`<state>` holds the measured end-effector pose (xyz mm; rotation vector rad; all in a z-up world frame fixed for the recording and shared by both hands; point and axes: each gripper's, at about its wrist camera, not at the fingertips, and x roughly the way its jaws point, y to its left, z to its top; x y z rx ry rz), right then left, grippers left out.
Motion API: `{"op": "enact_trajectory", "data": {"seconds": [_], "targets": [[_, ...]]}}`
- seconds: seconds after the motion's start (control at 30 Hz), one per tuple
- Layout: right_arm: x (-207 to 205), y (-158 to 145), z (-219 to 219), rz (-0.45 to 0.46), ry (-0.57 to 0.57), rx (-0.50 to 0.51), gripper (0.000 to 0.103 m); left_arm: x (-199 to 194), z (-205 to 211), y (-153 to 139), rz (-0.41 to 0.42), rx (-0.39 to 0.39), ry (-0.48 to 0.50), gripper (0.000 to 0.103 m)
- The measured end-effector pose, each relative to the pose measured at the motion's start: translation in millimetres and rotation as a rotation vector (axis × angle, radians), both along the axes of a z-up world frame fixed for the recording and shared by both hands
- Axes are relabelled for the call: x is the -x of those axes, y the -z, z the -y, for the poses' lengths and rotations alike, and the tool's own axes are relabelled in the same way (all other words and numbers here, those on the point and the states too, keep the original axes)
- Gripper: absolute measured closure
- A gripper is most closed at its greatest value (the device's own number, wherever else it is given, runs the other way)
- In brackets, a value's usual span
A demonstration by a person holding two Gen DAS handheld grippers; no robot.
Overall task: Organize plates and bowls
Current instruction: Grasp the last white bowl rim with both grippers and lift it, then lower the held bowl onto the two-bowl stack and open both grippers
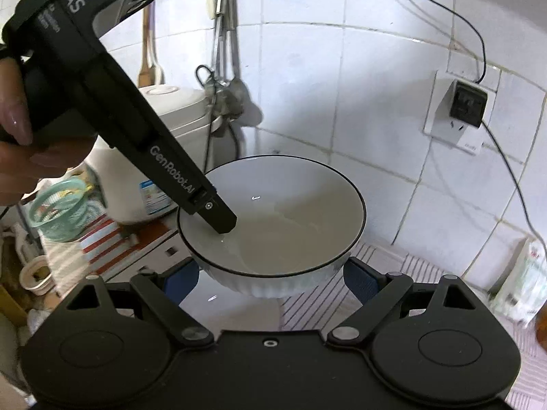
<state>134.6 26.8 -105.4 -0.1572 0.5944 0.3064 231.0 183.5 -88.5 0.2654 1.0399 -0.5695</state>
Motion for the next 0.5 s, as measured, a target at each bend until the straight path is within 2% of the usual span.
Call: {"op": "enact_trajectory", "data": {"seconds": [0.13, 0.3, 0.5], "targets": [[6.7, 5.2, -8.2, -0.041, -0.004, -0.042, 0.009, 1.8, -7.4, 8.5, -0.027, -0.026, -0.009, 0.090], [7.7, 17.5, -6.2, -0.106, -0.014, -0.152, 0.009, 2.8, -13.3, 22.2, -0.052, -0.055, -0.016, 0.090], [10.7, 33.9, -10.7, -0.156, -0.027, -0.207, 0.009, -2.6, -15.4, 44.4, -0.102, -0.082, -0.030, 0.089]]}}
